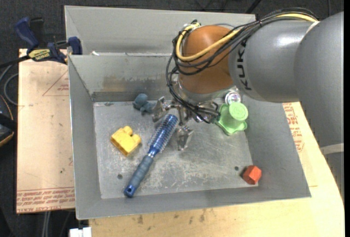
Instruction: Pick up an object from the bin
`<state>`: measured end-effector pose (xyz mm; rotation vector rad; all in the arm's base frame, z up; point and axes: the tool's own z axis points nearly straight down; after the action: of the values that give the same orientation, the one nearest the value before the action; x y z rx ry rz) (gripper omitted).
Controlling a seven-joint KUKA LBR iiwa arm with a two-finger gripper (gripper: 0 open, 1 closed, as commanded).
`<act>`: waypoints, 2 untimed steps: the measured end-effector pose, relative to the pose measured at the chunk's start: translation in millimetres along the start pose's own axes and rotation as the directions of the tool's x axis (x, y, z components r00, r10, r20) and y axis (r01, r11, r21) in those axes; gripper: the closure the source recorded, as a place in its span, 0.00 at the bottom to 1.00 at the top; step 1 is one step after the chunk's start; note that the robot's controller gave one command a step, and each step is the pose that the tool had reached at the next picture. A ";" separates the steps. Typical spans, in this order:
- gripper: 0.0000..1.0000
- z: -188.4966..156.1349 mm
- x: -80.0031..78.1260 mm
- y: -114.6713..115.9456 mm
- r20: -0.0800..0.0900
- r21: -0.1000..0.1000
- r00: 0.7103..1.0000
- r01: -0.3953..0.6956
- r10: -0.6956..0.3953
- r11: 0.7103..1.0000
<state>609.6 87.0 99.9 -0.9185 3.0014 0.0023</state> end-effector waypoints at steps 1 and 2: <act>0.00 22.5 7.1 -15.7 0.012 0.001 0.980 0.197 -0.197 0.980; 0.00 19.8 4.3 -15.2 0.004 0.001 0.980 0.197 -0.197 0.980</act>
Offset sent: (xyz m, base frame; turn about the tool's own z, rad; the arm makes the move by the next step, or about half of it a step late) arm -0.0015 -0.0217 -0.0299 -0.2031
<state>614.5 72.0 80.1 -1.2090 2.8914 0.0027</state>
